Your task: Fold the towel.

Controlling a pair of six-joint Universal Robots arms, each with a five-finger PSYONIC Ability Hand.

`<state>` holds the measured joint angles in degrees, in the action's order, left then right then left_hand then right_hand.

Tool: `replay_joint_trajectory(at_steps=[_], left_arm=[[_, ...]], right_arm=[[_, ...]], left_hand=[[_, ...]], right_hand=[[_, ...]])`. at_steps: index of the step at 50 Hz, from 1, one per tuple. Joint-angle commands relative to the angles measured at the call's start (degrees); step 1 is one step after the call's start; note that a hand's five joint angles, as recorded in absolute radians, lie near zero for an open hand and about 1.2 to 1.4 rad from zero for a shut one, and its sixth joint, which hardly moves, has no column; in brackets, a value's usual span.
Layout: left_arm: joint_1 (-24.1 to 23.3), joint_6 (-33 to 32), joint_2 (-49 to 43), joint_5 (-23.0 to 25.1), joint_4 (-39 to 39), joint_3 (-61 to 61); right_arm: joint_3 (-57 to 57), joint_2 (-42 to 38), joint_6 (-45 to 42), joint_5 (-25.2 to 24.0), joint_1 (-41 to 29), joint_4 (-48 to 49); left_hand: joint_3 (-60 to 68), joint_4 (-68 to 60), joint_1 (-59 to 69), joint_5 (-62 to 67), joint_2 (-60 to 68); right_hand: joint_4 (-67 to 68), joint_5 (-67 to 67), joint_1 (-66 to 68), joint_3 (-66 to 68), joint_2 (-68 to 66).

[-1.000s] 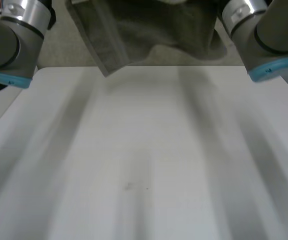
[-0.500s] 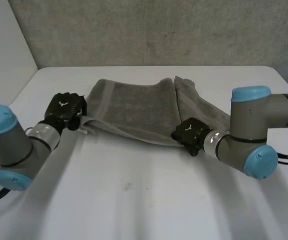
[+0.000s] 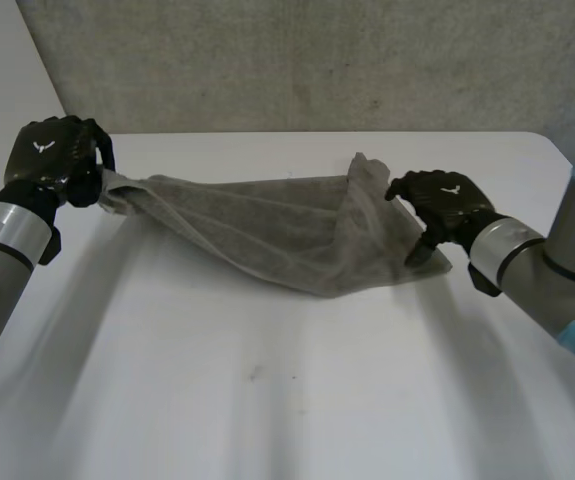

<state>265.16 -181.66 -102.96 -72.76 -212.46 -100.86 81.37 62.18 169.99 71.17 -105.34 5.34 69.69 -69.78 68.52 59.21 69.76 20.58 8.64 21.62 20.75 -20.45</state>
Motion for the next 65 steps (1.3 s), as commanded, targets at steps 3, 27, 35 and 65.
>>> replay_joint_trajectory(at_steps=[3,27,35,65], left_arm=[[0.27,2.97,3.81,-0.02,0.55,-0.31],[0.36,4.64,6.72,0.25,-0.06,-1.80],[0.27,4.64,6.37,0.25,-0.06,-1.98],[0.36,4.64,5.67,0.25,-0.15,-1.98]], right_arm=[[0.46,-1.45,-0.10,-0.50,4.18,-2.78],[-11.04,-16.56,-5.99,-7.19,1.99,-3.67],[-15.53,-20.08,-6.51,-6.39,0.49,-3.58],[-26.09,-25.80,-11.09,-5.60,0.40,-7.54]], left_hand=[[10.31,-10.22,11.48,10.79,10.24],[10.31,-10.22,11.48,10.79,10.24],[10.31,-10.22,11.48,10.79,10.24],[10.31,-10.22,11.48,10.79,10.24]], right_hand=[[2.78,4.71,1.73,2.60,-2.90],[7.84,9.78,6.80,7.67,-7.97],[8.85,10.78,7.80,8.67,-8.98],[59.42,61.36,58.38,59.25,-59.55]])
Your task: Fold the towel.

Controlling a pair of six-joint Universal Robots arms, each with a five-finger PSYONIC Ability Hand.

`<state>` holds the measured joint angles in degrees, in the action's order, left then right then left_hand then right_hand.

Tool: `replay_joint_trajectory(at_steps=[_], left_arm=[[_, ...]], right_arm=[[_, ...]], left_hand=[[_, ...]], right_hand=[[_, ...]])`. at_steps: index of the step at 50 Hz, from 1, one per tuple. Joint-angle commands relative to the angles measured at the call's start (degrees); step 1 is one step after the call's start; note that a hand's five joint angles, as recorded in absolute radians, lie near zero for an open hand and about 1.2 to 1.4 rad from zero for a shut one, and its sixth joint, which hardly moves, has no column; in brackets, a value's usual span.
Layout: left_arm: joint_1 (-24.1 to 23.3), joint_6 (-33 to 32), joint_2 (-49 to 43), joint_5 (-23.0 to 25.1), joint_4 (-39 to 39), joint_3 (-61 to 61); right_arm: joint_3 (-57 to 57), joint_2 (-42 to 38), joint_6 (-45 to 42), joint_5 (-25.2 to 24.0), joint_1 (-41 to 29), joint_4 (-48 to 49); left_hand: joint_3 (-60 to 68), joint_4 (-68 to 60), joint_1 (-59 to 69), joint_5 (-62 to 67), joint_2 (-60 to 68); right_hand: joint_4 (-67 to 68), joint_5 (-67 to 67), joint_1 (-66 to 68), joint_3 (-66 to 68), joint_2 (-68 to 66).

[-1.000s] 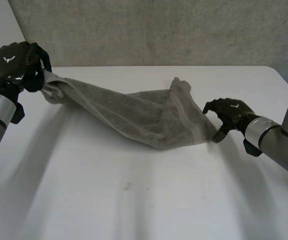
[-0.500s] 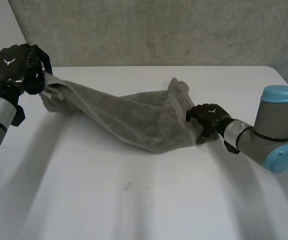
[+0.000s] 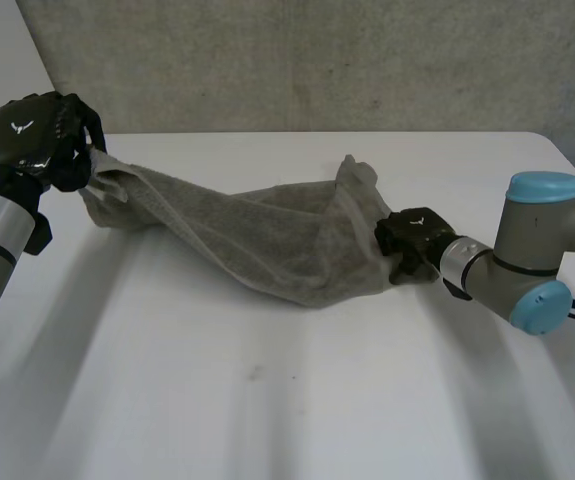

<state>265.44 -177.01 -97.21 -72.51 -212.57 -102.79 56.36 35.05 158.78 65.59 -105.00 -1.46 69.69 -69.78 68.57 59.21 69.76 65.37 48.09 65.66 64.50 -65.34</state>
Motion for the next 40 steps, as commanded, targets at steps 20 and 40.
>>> replay_joint_trajectory(at_steps=[20,40], left_arm=[[-0.28,0.00,0.00,-0.09,1.02,-1.36],[2.62,-3.69,11.42,11.95,5.85,-19.21]], right_arm=[[7.53,25.67,-13.27,-4.23,7.34,-25.12],[16.24,39.31,-40.66,-6.70,23.26,-55.93]], left_hand=[[10.31,-10.22,11.43,10.79,10.24],[10.31,-10.22,11.43,10.79,10.24]], right_hand=[[14.63,21.91,14.34,15.50,-14.66],[14.63,21.91,14.34,15.50,-14.66]])
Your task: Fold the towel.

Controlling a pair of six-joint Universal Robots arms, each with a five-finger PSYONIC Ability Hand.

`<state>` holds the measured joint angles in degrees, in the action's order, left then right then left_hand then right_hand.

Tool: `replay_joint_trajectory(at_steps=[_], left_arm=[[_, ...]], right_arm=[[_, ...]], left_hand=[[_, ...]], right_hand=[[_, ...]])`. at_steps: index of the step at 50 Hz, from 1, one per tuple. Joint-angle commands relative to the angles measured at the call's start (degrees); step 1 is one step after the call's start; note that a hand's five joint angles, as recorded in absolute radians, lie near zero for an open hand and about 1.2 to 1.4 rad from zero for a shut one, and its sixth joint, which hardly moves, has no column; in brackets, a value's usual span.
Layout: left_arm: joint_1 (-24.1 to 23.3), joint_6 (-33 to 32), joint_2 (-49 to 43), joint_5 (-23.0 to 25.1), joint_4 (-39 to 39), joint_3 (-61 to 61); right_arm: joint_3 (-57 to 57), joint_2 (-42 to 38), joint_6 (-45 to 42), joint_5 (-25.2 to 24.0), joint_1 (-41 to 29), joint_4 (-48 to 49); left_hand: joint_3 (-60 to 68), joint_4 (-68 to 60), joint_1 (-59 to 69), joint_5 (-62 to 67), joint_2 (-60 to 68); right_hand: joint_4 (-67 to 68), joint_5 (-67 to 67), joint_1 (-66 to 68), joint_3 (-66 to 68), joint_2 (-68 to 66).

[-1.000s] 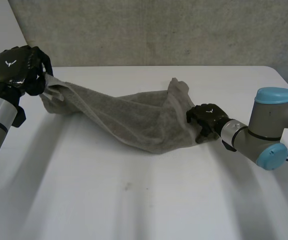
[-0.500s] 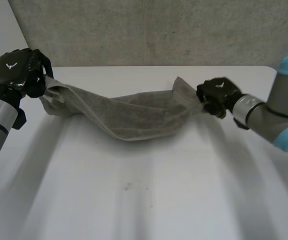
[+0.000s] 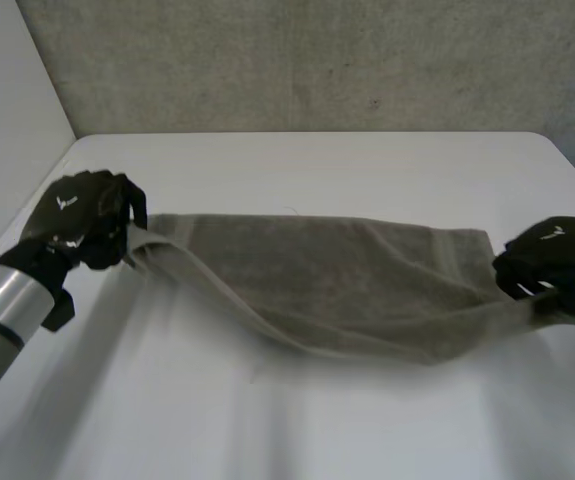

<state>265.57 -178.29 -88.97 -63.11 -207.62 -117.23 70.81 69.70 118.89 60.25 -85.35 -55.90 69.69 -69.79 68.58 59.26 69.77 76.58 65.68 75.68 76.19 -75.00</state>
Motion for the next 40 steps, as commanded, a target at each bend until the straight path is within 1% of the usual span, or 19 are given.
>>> replay_joint_trajectory(at_steps=[1,6,8,9,11,12,13,14,15,16,17,19,20,22,25,29,32,36,40], left_arm=[[3.19,-3.72,3.28,2.90,0.99,-5.29],[3.64,-7.68,1.52,3.25,0.81,-4.41],[3.64,-10.05,-2.85,3.17,0.11,-2.75],[3.64,-10.06,-2.87,3.16,0.11,-2.74],[3.20,-12.07,-9.69,2.29,0.11,1.63],[3.20,-12.08,-9.73,2.29,0.11,1.65],[2.94,-12.60,-12.77,2.02,0.37,4.26],[2.93,-12.61,-12.80,2.02,0.37,4.29],[2.67,-12.52,-15.76,2.02,0.37,7.07],[2.50,-12.43,-18.84,2.02,0.46,9.89],[2.49,-12.43,-18.87,2.02,0.46,9.91],[1.71,-12.26,-24.29,1.59,0.46,15.51],[1.70,-12.26,-24.32,1.58,0.46,15.54],[0.22,-11.82,-29.22,0.45,0.37,21.05],[-1.28,-11.55,-33.96,-0.96,0.46,26.85],[-1.90,-11.64,-38.36,-3.15,1.07,32.48],[-2.95,-11.64,-41.97,-4.74,2.91,36.96],[-4.01,-11.64,-45.84,-5.18,5.29,42.86],[-4.27,-11.73,-47.95,-5.53,6.08,46.02]], right_arm=[[1.87,5.35,-1.03,-2.24,3.79,-1.58],[0.91,1.85,-1.91,-3.74,3.26,-1.14],[-2.06,-3.84,-1.74,-3.39,2.74,-0.53],[-2.08,-3.87,-1.73,-3.39,2.73,-0.53],[-7.59,-10.43,-0.42,-3.13,1.42,0.87],[-7.62,-10.46,-0.41,-3.12,1.41,0.88],[-10.67,-13.85,0.80,-3.04,0.63,1.40],[-14.35,-17.11,2.56,-2.69,-0.07,1.67],[-14.39,-17.14,2.57,-2.69,-0.08,1.67],[-18.48,-20.27,4.75,-2.42,-0.95,1.76],[-18.52,-20.30,4.77,-2.42,-0.96,1.76],[-25.95,-26.16,8.88,-2.16,-2.44,1.84],[-25.99,-26.19,8.90,-2.16,-2.45,1.84],[-32.29,-30.92,12.23,-2.16,-3.24,2.28],[-37.30,-34.79,15.22,-2.07,-3.59,3.94],[-41.26,-37.95,17.94,-1.72,-3.86,6.40],[-43.99,-40.33,20.06,-0.06,-4.03,8.78],[-45.94,-42.53,21.03,2.32,-4.30,11.15],[-46.46,-43.24,21.12,2.59,-4.65,13.08]], left_hand=[[10.31,-10.21,11.42,10.74,10.23],[10.31,-10.21,11.42,10.74,10.23],[10.31,-10.21,11.42,10.74,10.23],[10.31,-10.21,11.42,10.74,10.23],[10.31,-10.21,11.42,10.74,10.23],[10.31,-10.21,11.42,10.74,10.23],[10.31,-10.21,11.42,10.74,10.23],[10.31,-10.21,11.42,10.74,10.23],[10.31,-10.21,11.42,10.74,10.23],[10.31,-10.21,11.42,10.74,10.23],[10.31,-10.21,11.42,10.74,10.23],[10.31,-10.21,11.42,10.74,10.23],[10.31,-10.21,11.42,10.74,10.23],[10.31,-10.21,11.42,10.74,10.23],[10.31,-10.21,11.42,10.74,10.23],[10.31,-10.21,11.42,10.74,10.23],[10.31,-10.21,11.42,10.74,10.23],[10.31,-10.21,11.42,10.74,10.23],[10.31,-10.21,11.42,10.74,10.23]], right_hand=[[3.42,4.32,4.32,3.81,-5.00],[3.42,4.32,4.32,3.81,-5.00],[3.42,4.32,4.32,3.81,-5.00],[3.42,4.32,4.32,3.81,-5.00],[3.42,4.32,4.32,3.81,-5.00],[3.42,4.32,4.32,3.81,-5.00],[3.42,4.32,4.32,3.81,-5.00],[3.42,4.32,4.32,3.81,-5.00],[3.42,4.32,4.32,3.81,-5.00],[3.42,4.32,4.32,3.81,-5.00],[3.42,4.32,4.32,3.81,-5.00],[3.42,4.32,4.32,3.81,-5.00],[3.42,4.32,4.32,3.81,-5.00],[3.42,4.32,4.32,3.81,-5.00],[3.42,4.32,4.32,3.81,-5.00],[3.42,4.32,4.32,3.81,-5.00],[3.42,4.32,4.32,3.81,-5.00],[3.42,4.32,4.32,3.81,-5.00],[3.42,4.32,4.32,3.81,-5.00]])
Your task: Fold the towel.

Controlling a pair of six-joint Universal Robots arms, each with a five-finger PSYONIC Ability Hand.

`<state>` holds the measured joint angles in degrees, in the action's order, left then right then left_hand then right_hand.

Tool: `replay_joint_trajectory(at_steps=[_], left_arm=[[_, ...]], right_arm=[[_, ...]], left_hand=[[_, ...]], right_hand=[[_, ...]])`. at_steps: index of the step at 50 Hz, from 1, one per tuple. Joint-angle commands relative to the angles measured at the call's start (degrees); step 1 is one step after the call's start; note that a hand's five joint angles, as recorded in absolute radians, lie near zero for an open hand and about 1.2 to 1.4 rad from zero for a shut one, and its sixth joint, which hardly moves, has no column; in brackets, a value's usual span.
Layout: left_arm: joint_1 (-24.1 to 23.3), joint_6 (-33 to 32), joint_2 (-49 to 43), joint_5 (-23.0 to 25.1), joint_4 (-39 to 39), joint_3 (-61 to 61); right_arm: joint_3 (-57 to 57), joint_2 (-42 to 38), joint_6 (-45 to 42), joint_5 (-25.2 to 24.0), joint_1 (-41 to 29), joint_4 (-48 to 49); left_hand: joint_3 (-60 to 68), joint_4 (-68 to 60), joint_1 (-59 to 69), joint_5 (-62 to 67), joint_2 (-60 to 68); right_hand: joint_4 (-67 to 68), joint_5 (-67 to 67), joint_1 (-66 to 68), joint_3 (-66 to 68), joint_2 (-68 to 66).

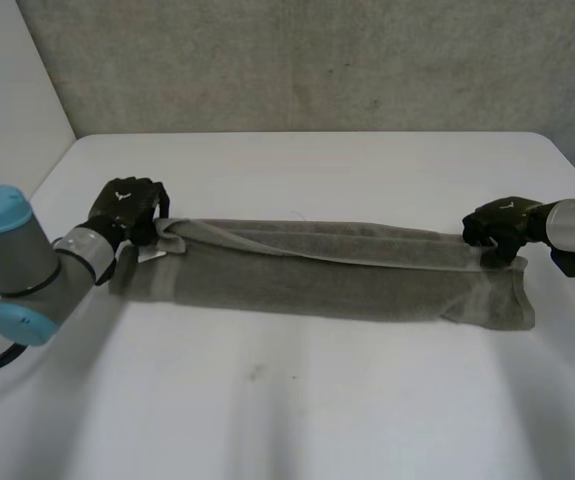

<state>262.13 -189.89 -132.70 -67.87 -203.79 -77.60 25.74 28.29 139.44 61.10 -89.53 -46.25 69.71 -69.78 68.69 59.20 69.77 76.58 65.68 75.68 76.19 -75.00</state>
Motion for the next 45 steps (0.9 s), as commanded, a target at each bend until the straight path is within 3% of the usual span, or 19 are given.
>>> replay_joint_trajectory(at_steps=[1,7,8,9,10,11,12,21,26,32,37,41,45], left_arm=[[-0.84,-0.13,-5.36,-0.86,2.61,7.89],[-0.92,-0.13,-8.27,-0.86,3.75,11.51],[-0.92,-0.13,-8.97,-0.86,4.19,12.38],[-0.92,-0.13,-9.59,-0.86,4.71,13.17],[-0.92,-0.13,-9.59,-0.86,4.72,13.18],[-0.92,-0.05,-10.03,-1.04,5.07,13.62],[-1.01,-0.13,-10.21,-1.30,5.25,13.79],[-1.10,-0.13,-9.15,-4.47,5.25,13.97],[-1.01,0.04,-4.60,-5.34,5.34,13.10],[-1.01,0.04,0.43,-5.26,5.51,10.37],[-0.92,-0.04,7.28,-4.55,5.51,5.53],[-0.92,-0.22,11.85,-4.38,5.51,1.84],[-0.84,-0.31,16.24,-2.10,7.17,-3.59]], right_arm=[[-1.74,-2.18,0.66,2.09,-0.56,4.41],[-2.18,-3.15,0.66,2.71,-1.09,6.26],[-2.27,-3.33,0.66,2.62,-1.35,6.78],[-2.36,-3.42,0.75,2.62,-1.79,7.57],[-2.36,-3.42,0.75,2.62,-1.79,7.58],[-2.53,-3.42,0.75,2.71,-2.31,8.62],[-2.79,-3.33,1.01,3.15,-2.84,9.94],[-5.87,-0.17,9.54,5.44,-3.28,17.42],[-5.53,6.76,15.42,5.26,-2.67,19.27],[-3.59,12.67,16.04,5.61,-2.05,19.01],[3.53,19.78,15.95,5.00,-0.56,18.04],[15.62,26.97,14.38,4.12,0.93,17.51],[28.45,32.16,9.38,3.59,1.64,17.51]], left_hand=[[10.29,-10.22,11.31,10.80,10.23],[10.29,-10.22,11.31,10.80,10.23],[3.49,-3.41,4.50,3.99,3.42],[-16.23,16.31,-15.22,-15.72,-16.29],[-16.43,16.50,-15.42,-15.92,-16.49],[-40.58,40.65,-39.56,-40.07,-40.64],[-58.97,59.05,-57.96,-58.46,-59.03],[-58.99,59.06,-57.97,-58.48,-59.05],[-58.82,58.90,-57.81,-58.31,-58.88],[-57.64,57.72,-56.63,-57.13,-57.71],[-56.13,56.20,-55.12,-55.62,-56.19],[-54.95,55.03,-53.94,-54.44,-55.01],[-44.73,44.81,-43.72,-44.22,-44.79]], right_hand=[[3.42,4.32,4.32,3.81,-5.00],[3.42,4.32,4.32,3.81,-5.00],[-11.18,-10.28,-10.28,-10.79,9.59],[-50.96,-50.06,-50.06,-50.57,49.37],[-51.35,-50.46,-50.46,-50.97,49.77],[-66.58,-65.68,-65.68,-66.19,65.00],[-66.58,-65.68,-65.68,-66.19,65.00],[-66.58,-65.68,-65.68,-66.19,65.00],[-66.58,-65.68,-65.68,-66.19,65.00],[-66.58,-65.68,-65.68,-66.19,65.00],[-66.58,-65.68,-65.68,-66.19,65.00],[-66.58,-65.68,-65.68,-66.19,65.00],[-66.58,-65.68,-65.68,-66.19,65.00]])
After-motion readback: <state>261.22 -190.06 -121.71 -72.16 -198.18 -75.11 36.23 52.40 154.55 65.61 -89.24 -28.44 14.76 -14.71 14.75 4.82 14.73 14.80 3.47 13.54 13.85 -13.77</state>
